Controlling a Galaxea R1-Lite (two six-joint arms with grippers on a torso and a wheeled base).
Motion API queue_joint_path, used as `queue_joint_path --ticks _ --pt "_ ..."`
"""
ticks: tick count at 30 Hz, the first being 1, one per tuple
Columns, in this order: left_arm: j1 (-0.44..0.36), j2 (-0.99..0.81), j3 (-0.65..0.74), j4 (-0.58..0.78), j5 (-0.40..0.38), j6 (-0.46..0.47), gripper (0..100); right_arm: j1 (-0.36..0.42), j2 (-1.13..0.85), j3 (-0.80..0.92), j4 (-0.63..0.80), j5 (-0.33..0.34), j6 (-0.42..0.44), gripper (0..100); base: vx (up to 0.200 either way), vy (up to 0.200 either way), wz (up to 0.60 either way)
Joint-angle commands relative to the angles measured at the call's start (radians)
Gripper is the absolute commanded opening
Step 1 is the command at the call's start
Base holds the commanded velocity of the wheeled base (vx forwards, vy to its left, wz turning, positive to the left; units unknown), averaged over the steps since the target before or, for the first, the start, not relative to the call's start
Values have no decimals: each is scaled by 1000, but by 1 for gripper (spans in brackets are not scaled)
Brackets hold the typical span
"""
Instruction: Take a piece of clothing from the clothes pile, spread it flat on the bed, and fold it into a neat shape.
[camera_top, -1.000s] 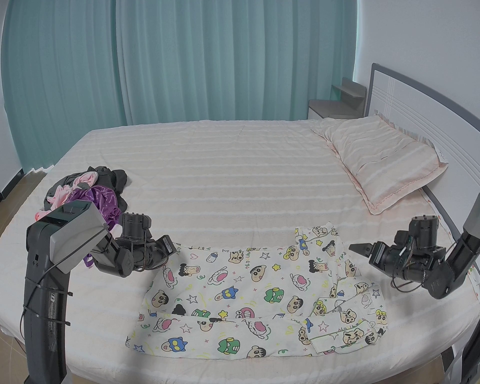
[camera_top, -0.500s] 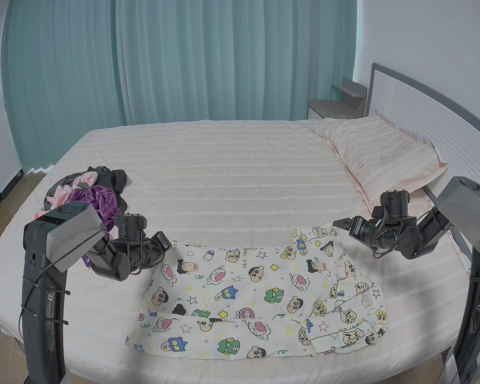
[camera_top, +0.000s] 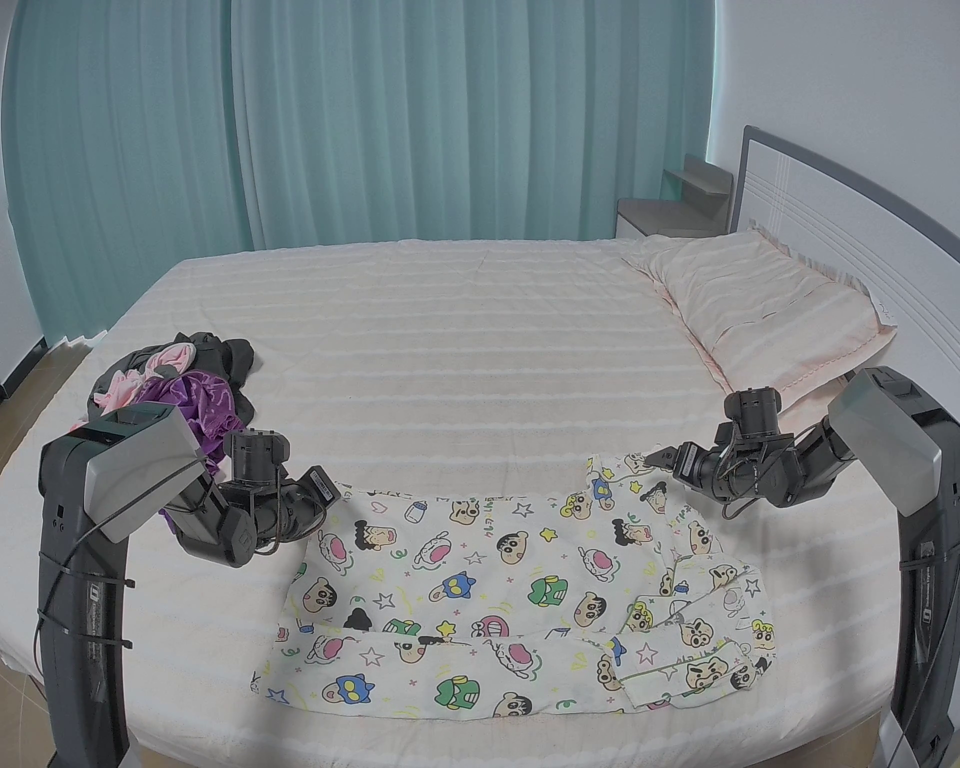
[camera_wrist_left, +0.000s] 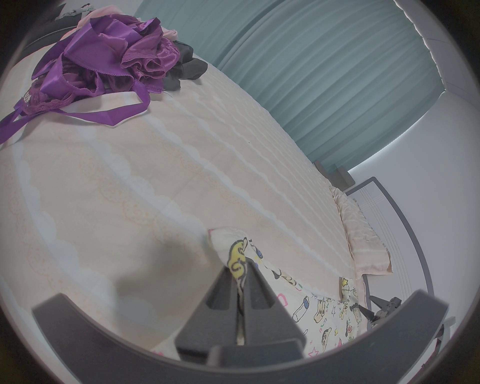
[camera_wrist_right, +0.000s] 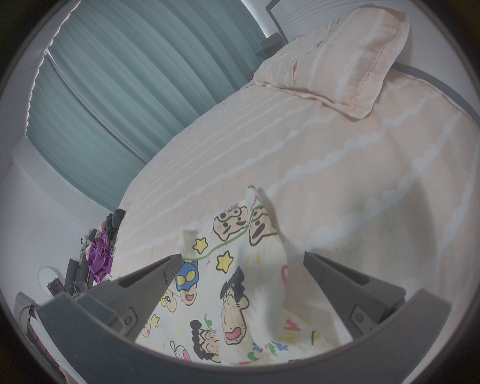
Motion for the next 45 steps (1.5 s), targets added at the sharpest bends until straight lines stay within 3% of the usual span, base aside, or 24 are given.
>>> queue_joint_path --ticks 1,6,13,18,19,26,29,33,36,41,45 --pt "0 -5 0 0 -2 -2 0 6 45 -15 1 13 -4 100 0 0 0" --pt "0 -4 0 1 -8 -2 0 0 82 -58 -3 96 -6 100 0 0 0" --pt "0 -4 0 1 -10 -2 0 1 90 -60 1 145 -6 100 0 0 0" --pt "0 -4 2 1 -10 -2 0 0 114 -80 -5 145 -6 100 0 0 0" --pt "0 -4 3 1 -10 -2 0 0 114 -80 -9 145 -4 0 0 0 0" --pt "0 -7 2 9 -11 -2 0 -30 111 -72 -13 157 -7 0 0 0 0" --pt "0 -8 -4 11 -11 -2 0 -49 105 -48 -29 225 -7 0 0 0 0" --pt "-3 -11 -1 11 -7 0 0 -54 105 -23 -106 248 -4 0 0 0 0" --pt "-9 -27 5 12 16 0 0 -53 99 -18 -138 251 7 0 0 0 0" --pt "-23 -30 -6 11 122 3 0 -53 76 -15 -146 255 17 0 0 0 0" --pt "-23 -39 -13 12 137 3 0 -68 71 -18 -148 257 17 0 0 0 0"
